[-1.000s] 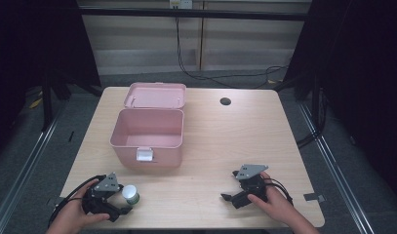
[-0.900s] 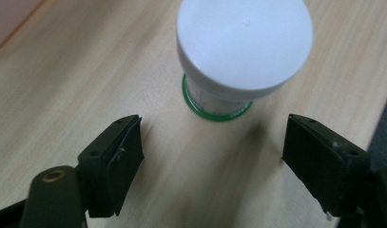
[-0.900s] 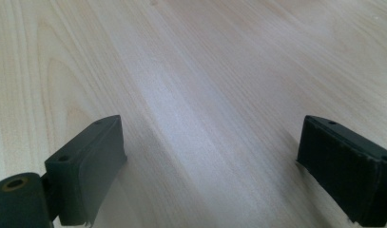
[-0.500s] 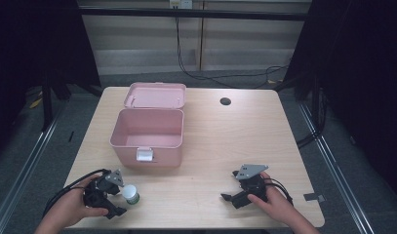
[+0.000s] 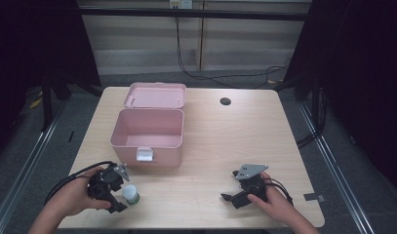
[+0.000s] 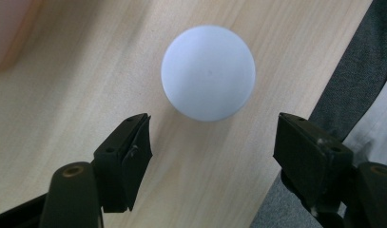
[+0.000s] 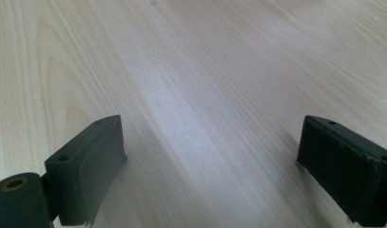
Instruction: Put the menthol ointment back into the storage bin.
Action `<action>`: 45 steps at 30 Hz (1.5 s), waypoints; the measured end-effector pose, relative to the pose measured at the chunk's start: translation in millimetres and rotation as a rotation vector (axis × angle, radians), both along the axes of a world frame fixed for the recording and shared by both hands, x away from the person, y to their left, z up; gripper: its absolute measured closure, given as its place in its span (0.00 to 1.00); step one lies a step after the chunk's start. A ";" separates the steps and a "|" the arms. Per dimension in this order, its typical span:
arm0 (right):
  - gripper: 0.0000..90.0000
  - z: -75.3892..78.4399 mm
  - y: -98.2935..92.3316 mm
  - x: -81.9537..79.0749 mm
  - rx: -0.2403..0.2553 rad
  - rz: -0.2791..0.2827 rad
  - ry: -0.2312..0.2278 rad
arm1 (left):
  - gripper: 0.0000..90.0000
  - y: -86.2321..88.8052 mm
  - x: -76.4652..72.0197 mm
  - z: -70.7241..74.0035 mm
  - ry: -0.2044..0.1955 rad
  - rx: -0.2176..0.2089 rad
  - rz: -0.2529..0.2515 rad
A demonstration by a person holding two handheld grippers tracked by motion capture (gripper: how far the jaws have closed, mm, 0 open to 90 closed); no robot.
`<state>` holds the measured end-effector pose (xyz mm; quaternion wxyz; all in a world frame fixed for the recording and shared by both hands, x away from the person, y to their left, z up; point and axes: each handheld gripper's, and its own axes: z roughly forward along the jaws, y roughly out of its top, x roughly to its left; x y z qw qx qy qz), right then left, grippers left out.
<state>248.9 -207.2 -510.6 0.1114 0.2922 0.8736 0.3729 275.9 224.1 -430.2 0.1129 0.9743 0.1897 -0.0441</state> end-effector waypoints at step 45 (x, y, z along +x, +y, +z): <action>0.09 0.0 0.0 0.0 0.000 0.000 0.000 | 0.56 -40.5 17.5 19.9 0.046 0.085 -0.012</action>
